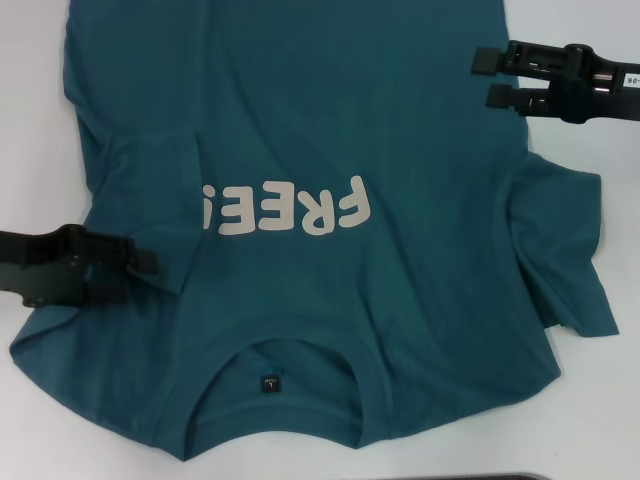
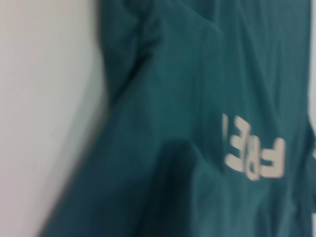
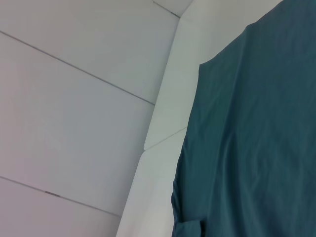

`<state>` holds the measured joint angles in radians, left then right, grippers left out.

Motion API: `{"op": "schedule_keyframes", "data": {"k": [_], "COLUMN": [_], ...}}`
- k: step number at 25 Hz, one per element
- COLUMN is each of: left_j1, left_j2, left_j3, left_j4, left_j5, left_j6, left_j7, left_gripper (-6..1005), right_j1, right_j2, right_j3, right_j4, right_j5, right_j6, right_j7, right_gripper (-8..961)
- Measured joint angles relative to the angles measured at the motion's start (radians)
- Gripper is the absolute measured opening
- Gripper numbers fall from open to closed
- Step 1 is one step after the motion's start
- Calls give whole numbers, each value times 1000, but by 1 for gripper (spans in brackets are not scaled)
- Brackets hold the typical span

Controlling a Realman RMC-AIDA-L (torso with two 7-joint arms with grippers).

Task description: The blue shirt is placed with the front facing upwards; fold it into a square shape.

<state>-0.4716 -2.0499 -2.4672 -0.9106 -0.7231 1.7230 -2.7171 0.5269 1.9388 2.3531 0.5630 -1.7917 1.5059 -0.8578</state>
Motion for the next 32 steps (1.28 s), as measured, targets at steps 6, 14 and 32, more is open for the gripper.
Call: {"op": "schedule_keyframes", "data": {"k": [6, 14, 32], "left_j1": [-23, -56, -59], "left_j2": [-22, -50, 9], "left_j3": [2, 5, -9], "left_j4": [0, -6, 61], "left_j5": [54, 86, -155], "left_j6": [-57, -79, 219], "left_j7": [-13, -10, 74], "left_gripper": [657, 657, 657], "right_j1": [-1, -2, -5], "right_j2": [0, 0, 0], "right_j3": [2, 10, 20], "right_j4": [0, 0, 0], "right_j5": [0, 0, 0], "right_j6": [-1, 0, -4], "right_j7": [0, 0, -1], "right_gripper": [797, 795, 791]}}
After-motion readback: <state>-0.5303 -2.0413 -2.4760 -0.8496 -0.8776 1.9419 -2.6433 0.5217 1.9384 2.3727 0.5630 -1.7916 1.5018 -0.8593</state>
